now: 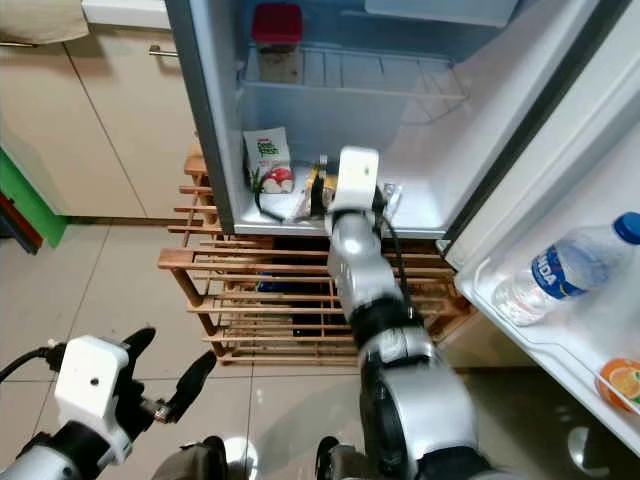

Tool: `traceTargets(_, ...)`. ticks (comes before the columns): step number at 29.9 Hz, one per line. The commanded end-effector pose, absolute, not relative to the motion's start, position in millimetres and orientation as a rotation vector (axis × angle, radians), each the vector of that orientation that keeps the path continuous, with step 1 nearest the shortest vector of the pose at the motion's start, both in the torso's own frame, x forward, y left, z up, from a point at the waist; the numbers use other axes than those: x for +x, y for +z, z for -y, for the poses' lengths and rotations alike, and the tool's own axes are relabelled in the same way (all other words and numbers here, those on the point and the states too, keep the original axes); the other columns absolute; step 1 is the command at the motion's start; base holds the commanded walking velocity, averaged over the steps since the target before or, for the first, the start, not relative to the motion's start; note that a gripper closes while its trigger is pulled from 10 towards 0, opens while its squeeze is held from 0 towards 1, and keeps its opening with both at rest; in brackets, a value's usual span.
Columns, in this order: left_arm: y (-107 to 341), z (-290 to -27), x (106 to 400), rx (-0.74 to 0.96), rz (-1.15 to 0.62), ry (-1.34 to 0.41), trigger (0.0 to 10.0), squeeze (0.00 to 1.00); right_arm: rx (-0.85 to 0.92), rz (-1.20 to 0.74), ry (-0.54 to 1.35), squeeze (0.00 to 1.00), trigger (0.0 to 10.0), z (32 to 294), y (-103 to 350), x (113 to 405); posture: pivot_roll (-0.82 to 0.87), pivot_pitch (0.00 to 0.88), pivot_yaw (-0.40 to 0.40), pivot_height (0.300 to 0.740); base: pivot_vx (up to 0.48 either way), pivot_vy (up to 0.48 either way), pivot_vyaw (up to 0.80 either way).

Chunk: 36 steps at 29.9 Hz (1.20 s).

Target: Restocking fridge

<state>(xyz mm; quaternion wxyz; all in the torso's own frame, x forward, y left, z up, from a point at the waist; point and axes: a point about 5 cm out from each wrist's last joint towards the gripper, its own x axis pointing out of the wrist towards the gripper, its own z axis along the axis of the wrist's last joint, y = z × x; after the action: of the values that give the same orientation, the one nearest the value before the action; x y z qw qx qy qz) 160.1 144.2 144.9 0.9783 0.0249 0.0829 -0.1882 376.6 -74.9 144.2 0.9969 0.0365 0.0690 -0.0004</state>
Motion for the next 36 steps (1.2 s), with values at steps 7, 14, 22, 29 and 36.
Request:
traceTargets(7, 143, -131, 168, 0.015, -0.143, -0.414, 10.0, 0.0, 0.179, -0.211, -0.063, 0.0, 10.0, 78, 137, 351, 0.0, 0.216, -0.035, 0.74, 0.0, 0.0, 0.0)
traceTargets(14, 145, -135, 175, 0.027, -0.137, -0.426, 10.0, 0.0, 0.303, -0.345, -0.104, 0.0, 10.0, 80, 120, 356, 0.01, 0.224, -0.015, 0.74, 0.0, 0.0, 0.0)
traceTargets(22, 147, -134, 172, 0.027, -0.138, -0.427, 10.0, 0.0, 0.199, -0.415, -0.158, 0.0, 10.0, 87, 106, 343, 0.02, 0.241, -0.014, 0.74, 0.0, 0.0, 0.0)
traceTargets(29, 147, -131, 173, 0.018, -0.137, -0.436, 10.0, 0.0, 0.175, -0.475, -0.207, 0.0, 10.0, 94, 93, 344, 0.02, 0.247, -0.012, 0.74, 0.0, 0.0, 0.0)
traceTargets(36, 146, -130, 173, 0.009, -0.14, -0.434, 10.0, 0.0, 0.108, -0.51, -0.234, 0.0, 10.0, 103, 75, 341, 0.02, 0.249, -0.013, 0.74, 0.0, 0.0, 0.0)
